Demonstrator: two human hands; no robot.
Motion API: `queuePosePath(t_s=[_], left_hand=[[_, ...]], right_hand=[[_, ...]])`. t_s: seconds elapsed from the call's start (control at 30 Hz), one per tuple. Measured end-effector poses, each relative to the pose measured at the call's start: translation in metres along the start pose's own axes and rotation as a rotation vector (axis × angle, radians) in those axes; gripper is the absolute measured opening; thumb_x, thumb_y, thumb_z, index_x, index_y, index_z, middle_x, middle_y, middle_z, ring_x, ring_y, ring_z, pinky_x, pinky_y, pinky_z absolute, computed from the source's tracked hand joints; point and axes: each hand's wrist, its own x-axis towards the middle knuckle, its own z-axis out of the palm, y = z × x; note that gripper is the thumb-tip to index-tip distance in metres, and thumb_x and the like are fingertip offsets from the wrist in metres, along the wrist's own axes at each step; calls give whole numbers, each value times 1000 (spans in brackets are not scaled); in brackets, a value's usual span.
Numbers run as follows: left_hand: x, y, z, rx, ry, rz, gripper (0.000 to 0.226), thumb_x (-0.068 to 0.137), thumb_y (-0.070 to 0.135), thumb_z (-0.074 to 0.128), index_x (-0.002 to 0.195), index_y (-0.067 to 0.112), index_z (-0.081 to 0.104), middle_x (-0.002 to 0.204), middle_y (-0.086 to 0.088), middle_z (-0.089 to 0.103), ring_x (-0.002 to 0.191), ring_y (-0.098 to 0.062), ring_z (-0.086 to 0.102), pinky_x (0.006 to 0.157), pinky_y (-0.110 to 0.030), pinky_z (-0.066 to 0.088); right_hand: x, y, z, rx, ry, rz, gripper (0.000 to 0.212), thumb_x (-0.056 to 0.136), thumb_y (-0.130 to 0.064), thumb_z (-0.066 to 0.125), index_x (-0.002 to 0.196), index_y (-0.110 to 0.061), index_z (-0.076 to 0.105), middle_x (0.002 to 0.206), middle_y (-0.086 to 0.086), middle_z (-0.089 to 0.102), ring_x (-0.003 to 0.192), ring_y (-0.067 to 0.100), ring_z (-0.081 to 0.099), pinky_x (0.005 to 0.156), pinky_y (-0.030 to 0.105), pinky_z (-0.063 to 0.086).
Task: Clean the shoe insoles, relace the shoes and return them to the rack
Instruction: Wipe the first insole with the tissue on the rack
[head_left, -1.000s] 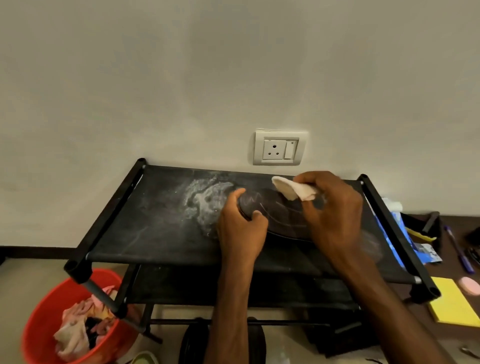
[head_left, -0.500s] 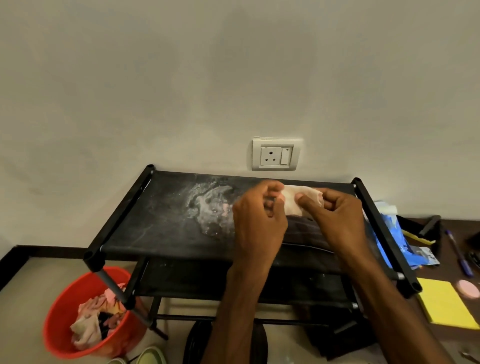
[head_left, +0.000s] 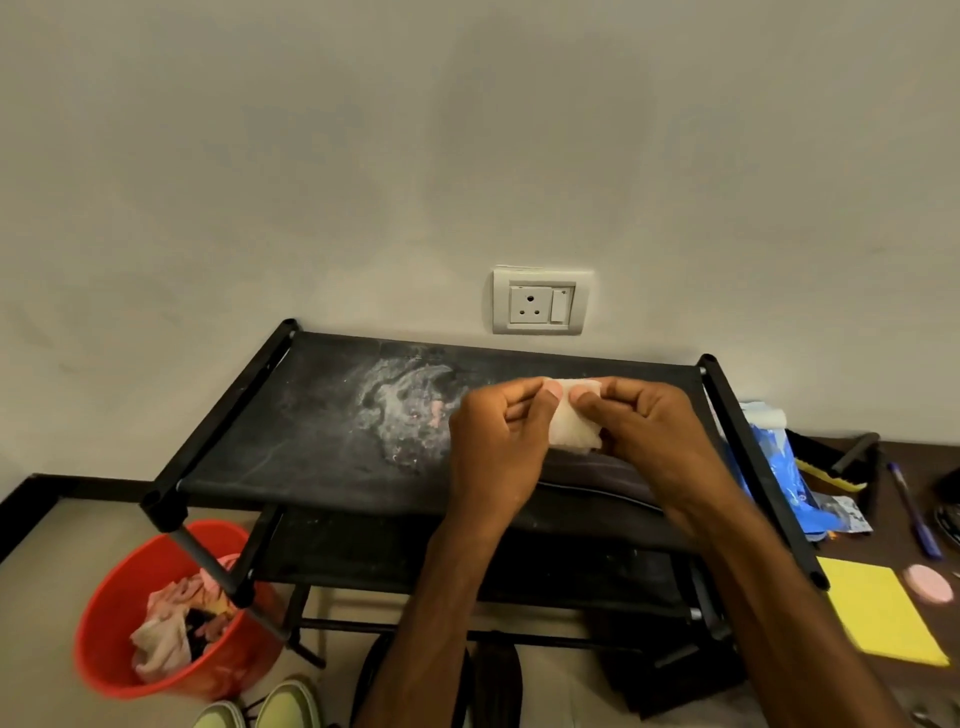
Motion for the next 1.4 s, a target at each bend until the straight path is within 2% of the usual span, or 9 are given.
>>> queuePosePath(t_s=[0.23, 0.4, 0.5, 0.67, 0.77, 0.9, 1.07, 1.27, 1.4], left_hand=[[7, -14, -10, -29, 47, -13, 22, 94, 22, 72, 113, 12, 77, 100, 3, 78, 88, -2, 74, 79, -26, 62], [14, -19, -14, -110, 121, -55, 20, 94, 18, 72, 113, 11, 76, 100, 1, 78, 89, -7, 75, 78, -29, 63], [18, -19, -19, -178, 118, -70, 19, 95, 18, 71, 112, 13, 76, 101, 2, 78, 92, -8, 74, 80, -28, 62], [23, -24, -34, 161, 97, 43, 26, 93, 31, 72, 117, 21, 75, 112, 10, 74, 103, -1, 67, 90, -25, 57], [26, -34, -54, 424, -170, -21, 63, 86, 43, 77, 142, 30, 52, 138, 11, 58, 125, -8, 53, 109, -39, 47], [22, -30, -63, 607, -604, -93, 116, 74, 52, 85, 160, 34, 10, 160, 16, 18, 148, -13, 17, 123, -37, 21], [28, -35, -61, 596, -568, -33, 105, 72, 51, 86, 156, 33, 27, 150, 16, 44, 139, -12, 27, 118, -46, 30], [26, -40, -73, 583, -580, -45, 100, 69, 52, 88, 151, 33, 37, 141, 12, 45, 131, -11, 39, 112, -41, 41], [26, -46, -74, 558, -565, -34, 86, 63, 56, 90, 137, 38, 49, 129, 12, 49, 122, -12, 45, 104, -42, 47]], right_hand=[[8, -1, 18, 72, -68, 121, 16, 94, -14, 69, 105, -4, 75, 95, 13, 79, 86, 23, 77, 63, 23, 60], [26, -5, 26, -128, -33, 46, 24, 88, -23, 76, 109, -12, 73, 92, 2, 79, 82, 13, 77, 65, 24, 61], [32, -5, 30, -29, -113, 83, 24, 88, -20, 75, 111, -11, 73, 92, 2, 80, 81, 12, 77, 63, 20, 59], [36, 4, 29, -48, 31, 10, 20, 84, -15, 78, 102, -9, 74, 91, 6, 79, 82, 16, 77, 70, 30, 64], [42, 16, 16, -427, 180, -234, 17, 85, -19, 81, 102, -19, 76, 88, -7, 76, 81, 5, 72, 69, 17, 58], [41, 32, 9, -695, 105, -398, 21, 91, -12, 74, 107, -25, 78, 95, -20, 70, 87, -17, 60, 72, 1, 45], [38, 37, 11, -756, 83, -465, 25, 89, -9, 75, 110, -23, 79, 97, -19, 64, 86, -16, 58, 73, 3, 43], [32, 34, 29, -692, -18, -462, 20, 88, -26, 77, 108, -28, 79, 100, -11, 75, 86, 1, 67, 78, 26, 58], [40, 35, 47, -802, -131, -521, 15, 91, -20, 74, 103, -27, 81, 93, -4, 74, 82, 12, 66, 74, 36, 56]])
